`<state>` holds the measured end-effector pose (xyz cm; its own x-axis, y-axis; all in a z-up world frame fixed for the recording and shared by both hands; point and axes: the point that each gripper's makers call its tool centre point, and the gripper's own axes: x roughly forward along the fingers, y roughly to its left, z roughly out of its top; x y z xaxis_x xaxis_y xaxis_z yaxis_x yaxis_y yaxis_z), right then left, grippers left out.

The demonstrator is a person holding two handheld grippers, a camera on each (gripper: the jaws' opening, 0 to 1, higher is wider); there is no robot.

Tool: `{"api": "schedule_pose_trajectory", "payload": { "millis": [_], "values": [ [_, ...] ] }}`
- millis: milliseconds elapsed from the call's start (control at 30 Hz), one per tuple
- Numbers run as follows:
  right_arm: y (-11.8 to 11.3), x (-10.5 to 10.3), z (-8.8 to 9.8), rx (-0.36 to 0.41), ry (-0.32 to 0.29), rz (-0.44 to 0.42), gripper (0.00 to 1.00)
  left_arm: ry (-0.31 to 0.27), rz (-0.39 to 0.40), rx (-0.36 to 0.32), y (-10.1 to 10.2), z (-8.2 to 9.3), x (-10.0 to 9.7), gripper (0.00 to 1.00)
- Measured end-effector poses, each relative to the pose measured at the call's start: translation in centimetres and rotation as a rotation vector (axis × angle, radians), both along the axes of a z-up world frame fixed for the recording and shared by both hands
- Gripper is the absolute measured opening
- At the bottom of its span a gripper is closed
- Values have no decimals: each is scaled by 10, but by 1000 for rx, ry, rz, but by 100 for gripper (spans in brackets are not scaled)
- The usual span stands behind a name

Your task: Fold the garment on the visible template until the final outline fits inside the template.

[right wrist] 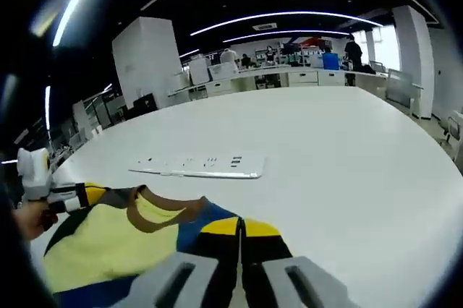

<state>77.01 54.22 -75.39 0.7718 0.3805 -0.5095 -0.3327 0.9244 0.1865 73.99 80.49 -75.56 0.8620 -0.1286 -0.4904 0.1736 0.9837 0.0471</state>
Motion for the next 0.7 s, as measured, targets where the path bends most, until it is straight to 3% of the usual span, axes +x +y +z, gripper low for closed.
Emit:
{"api": "schedule_pose_trajectory", "payload": {
  "millis": [167,267,433,600,700],
  "values": [
    [0,1,-3,-51,-8,15,0,45,55,-87,1,-4,-6,0],
    [2,-2,-1,-54,-16,23,0,37,80,-75,9,3,-9,16],
    [5,-11,12,-59,-31,50,27,5,87,-110,9,22,-19,33],
    [17,-28,28,-50,-43,113,39,30,71,-117,5,29,-31,42],
    [23,-37,37,-30,-51,141,46,30,60,-156,-1,36,-40,52]
  ]
}}
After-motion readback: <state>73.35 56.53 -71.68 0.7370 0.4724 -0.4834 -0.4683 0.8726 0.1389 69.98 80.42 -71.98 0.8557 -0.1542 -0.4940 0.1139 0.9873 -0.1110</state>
